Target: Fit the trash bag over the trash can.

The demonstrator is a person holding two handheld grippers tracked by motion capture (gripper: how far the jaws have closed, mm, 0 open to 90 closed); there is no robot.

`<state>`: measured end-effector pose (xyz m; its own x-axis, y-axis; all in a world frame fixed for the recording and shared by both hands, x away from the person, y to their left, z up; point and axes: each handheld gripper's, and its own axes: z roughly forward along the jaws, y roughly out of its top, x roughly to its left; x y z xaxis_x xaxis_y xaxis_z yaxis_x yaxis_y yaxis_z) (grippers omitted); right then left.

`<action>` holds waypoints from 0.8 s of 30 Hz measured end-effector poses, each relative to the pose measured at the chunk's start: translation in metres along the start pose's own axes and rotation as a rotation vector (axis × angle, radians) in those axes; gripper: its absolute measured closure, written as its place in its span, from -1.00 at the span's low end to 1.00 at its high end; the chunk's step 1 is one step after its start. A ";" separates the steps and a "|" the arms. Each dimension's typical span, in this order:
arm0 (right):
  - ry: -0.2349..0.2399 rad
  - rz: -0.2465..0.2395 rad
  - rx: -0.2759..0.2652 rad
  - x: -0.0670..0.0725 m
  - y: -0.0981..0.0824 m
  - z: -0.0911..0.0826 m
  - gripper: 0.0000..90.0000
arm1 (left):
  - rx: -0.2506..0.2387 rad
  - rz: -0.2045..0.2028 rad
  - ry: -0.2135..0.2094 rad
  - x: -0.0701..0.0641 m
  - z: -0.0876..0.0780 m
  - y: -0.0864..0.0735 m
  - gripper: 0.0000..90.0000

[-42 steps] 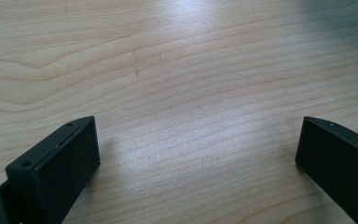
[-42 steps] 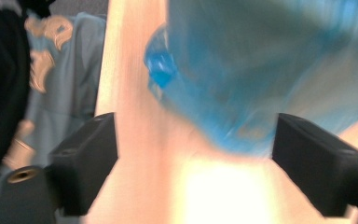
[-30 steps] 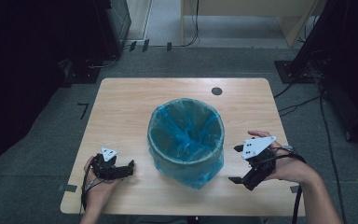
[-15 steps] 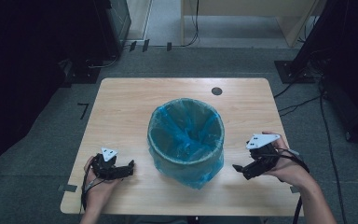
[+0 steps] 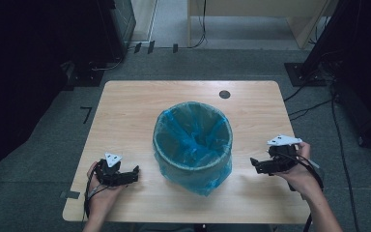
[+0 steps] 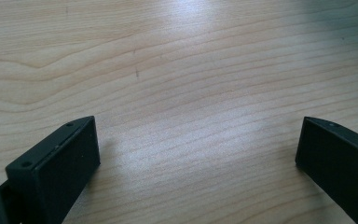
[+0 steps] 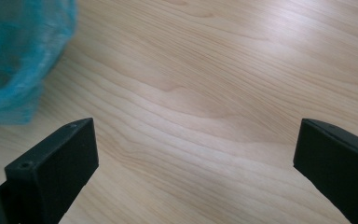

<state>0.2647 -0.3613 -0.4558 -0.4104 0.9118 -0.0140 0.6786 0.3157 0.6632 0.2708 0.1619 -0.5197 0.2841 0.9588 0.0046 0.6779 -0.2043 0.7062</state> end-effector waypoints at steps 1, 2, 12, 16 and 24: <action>-0.012 0.011 -0.001 -0.001 -0.002 0.001 -1.00 | 0.000 0.000 0.000 0.000 0.000 0.000 -1.00; -0.022 0.026 -0.004 -0.003 -0.004 0.001 -1.00 | 0.000 0.000 0.000 0.000 0.000 0.000 -1.00; -0.085 0.083 -0.015 -0.014 -0.025 0.001 -1.00 | 0.000 0.000 0.000 0.000 0.000 0.000 -1.00; -0.111 0.103 -0.005 -0.019 -0.036 0.002 -1.00 | -0.001 -0.002 0.000 0.000 0.000 0.000 -1.00; -0.155 0.146 0.022 -0.031 -0.062 0.002 -1.00 | -0.001 -0.002 0.000 0.000 0.000 0.000 -1.00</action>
<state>0.2369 -0.4084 -0.4978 -0.2091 0.9773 -0.0353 0.7381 0.1814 0.6498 0.2709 0.1617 -0.5197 0.2827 0.9592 0.0033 0.6778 -0.2022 0.7069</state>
